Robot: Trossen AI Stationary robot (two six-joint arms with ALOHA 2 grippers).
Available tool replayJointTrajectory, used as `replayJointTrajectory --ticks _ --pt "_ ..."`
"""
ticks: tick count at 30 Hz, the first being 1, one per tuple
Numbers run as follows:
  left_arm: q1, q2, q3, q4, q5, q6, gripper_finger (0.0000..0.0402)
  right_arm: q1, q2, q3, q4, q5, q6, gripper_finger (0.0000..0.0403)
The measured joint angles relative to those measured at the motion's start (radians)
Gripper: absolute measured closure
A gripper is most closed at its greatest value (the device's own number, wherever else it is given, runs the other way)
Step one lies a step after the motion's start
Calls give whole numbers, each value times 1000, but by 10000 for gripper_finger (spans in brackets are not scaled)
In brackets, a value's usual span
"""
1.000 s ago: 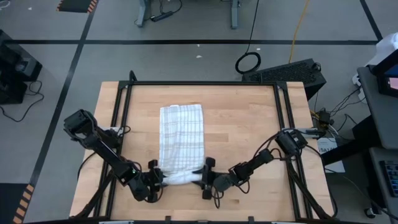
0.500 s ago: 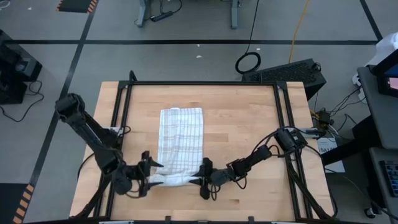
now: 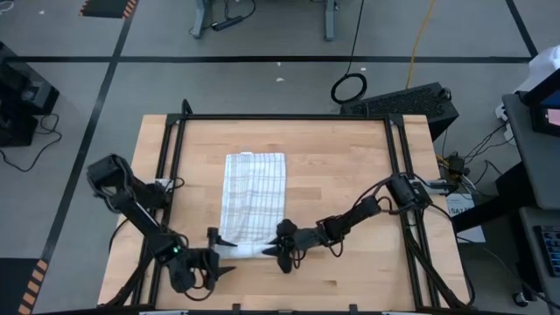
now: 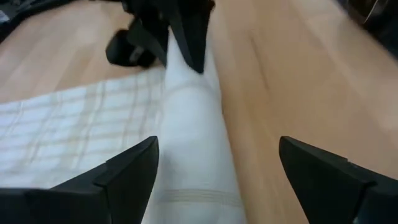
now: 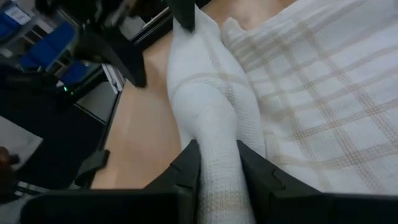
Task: Roll towel
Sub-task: Roll the white towel
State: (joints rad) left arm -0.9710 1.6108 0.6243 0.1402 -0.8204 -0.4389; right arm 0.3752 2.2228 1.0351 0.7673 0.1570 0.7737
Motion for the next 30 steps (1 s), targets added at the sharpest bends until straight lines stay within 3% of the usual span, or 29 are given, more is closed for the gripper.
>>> replayJointTrajectory --ticks 10,19,22,27,30 --pt "1 50 0 -36 1 -53 82 -23 -4 1 -11 -60 78 343" --pt "15 50 0 -202 1 -261 202 -23 -4 0 -11 -86 68 333" --pt "21 50 0 -183 11 -263 259 -20 -7 -1 -14 -116 -28 320" --pt "54 48 2 -164 95 -320 349 14 -52 -6 -39 -122 -328 270" --pt "66 48 2 -164 105 -356 353 40 -101 -7 -84 -116 -464 231"
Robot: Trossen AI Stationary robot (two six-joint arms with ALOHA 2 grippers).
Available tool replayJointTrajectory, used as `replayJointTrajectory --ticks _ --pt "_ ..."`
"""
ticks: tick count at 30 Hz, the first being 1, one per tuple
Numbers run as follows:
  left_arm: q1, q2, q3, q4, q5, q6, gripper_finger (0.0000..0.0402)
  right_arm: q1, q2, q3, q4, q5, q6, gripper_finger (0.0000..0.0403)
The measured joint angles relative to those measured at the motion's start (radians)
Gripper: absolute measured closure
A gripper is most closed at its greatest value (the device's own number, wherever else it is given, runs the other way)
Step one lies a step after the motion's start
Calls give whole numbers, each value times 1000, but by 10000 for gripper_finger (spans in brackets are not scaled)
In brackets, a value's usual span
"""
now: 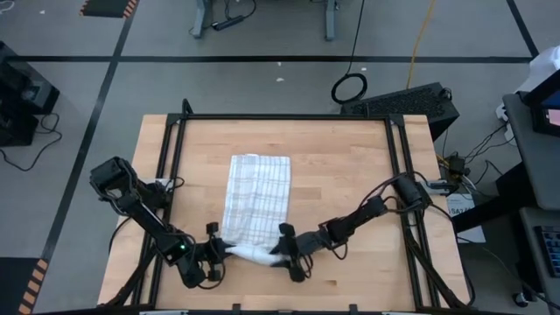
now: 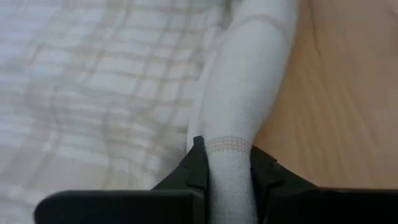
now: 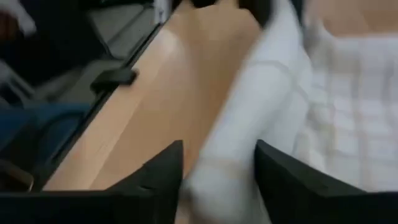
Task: Roll towel
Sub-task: Roll the white towel
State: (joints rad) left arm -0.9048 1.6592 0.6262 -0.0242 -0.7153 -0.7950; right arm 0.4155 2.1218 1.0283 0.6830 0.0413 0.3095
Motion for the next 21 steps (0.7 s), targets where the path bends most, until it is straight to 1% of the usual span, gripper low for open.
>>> replayJointTrajectory --ticks 2,5,7,9,15,17,19,21 --pt "14 -1 0 1 11 -31 353 27 -34 1 -62 46 -82 207" --pt "37 -4 0 10 59 -68 353 84 -61 2 -161 215 -133 177" --pt "50 -7 0 22 98 -93 346 121 -63 2 -202 319 -142 163" --pt "67 -10 0 48 145 -112 339 155 -63 2 -208 391 -150 155" --pt "134 -10 0 162 356 -124 341 221 -57 3 -129 551 -173 149" --pt "154 -9 -1 174 391 -120 343 236 -57 3 -93 618 -219 149" --pt "174 -9 0 177 408 -116 344 247 -57 3 -41 634 -303 149" --pt "192 -9 0 177 418 -114 344 251 -57 5 -15 612 -370 149"
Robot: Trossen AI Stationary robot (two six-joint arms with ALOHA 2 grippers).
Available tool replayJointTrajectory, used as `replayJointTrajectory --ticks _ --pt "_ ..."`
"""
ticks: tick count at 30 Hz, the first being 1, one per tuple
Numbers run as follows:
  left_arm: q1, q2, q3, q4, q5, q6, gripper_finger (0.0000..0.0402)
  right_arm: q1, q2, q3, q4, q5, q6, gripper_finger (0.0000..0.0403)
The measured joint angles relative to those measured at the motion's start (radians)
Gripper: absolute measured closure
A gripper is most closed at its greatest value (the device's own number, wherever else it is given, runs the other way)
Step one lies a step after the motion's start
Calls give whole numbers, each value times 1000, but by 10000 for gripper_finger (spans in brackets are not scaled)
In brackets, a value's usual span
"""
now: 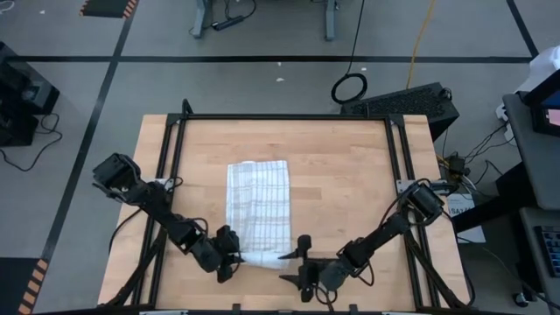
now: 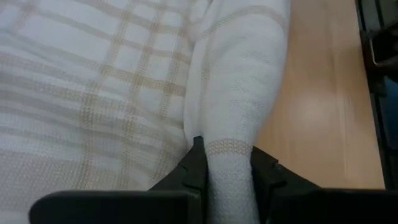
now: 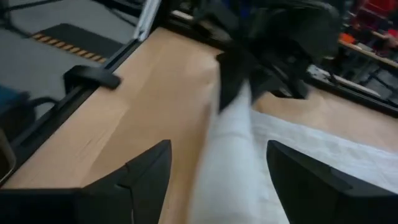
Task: Roll towel
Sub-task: Roll the white towel
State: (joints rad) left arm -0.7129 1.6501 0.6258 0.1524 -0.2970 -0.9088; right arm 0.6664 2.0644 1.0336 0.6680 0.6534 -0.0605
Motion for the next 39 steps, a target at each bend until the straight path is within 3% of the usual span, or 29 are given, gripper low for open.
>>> replayJointTrajectory --ticks 11,17,24,31,39 --pt "46 0 -49 36 20 -54 344 -35 81 0 91 -24 -70 149" --pt "46 1 -57 53 24 -53 344 -92 112 0 91 -39 -7 149" --pt "46 1 -57 52 27 -46 344 -137 145 0 79 -137 97 159" --pt "46 1 -57 52 44 -28 339 -119 130 0 61 -60 18 184" --pt "46 2 -57 53 55 -28 338 -51 69 1 68 -18 -80 176"
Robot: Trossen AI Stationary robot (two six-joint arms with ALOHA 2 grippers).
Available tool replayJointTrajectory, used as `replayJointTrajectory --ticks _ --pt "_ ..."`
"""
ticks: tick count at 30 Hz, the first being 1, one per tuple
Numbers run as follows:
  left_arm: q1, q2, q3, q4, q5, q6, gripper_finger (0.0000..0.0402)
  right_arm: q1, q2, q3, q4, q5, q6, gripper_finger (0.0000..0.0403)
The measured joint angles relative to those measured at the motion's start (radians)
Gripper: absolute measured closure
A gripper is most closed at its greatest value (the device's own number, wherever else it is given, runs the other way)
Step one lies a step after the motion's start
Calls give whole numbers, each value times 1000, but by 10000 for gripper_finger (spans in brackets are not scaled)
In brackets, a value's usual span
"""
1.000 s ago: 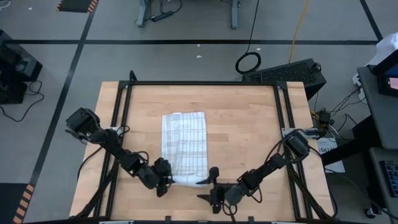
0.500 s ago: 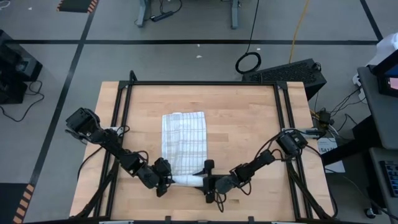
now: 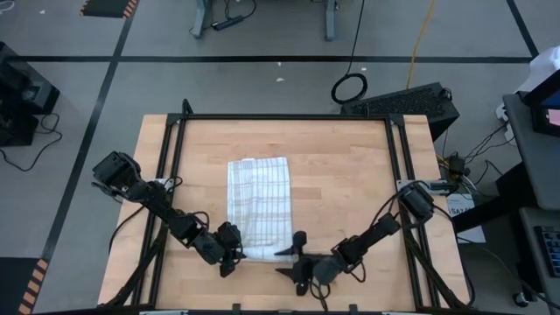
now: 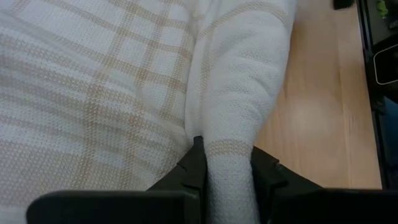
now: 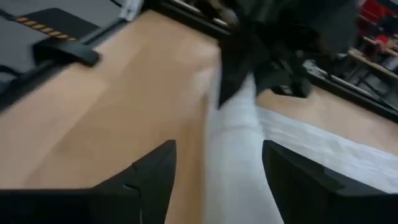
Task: Roll towel
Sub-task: Roll the white towel
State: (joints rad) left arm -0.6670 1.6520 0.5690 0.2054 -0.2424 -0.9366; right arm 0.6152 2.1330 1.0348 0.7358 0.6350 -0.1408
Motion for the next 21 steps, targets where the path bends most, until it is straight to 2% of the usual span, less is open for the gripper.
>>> replayJointTrajectory --ticks 7,14,21 --pt "0 0 0 0 0 -23 337 18 1 0 -15 -13 11 168" --pt "0 1 -1 4 0 -27 337 -37 2 0 -16 -110 50 168" --pt "0 1 -1 4 0 -27 337 -59 40 0 -9 -117 115 168"
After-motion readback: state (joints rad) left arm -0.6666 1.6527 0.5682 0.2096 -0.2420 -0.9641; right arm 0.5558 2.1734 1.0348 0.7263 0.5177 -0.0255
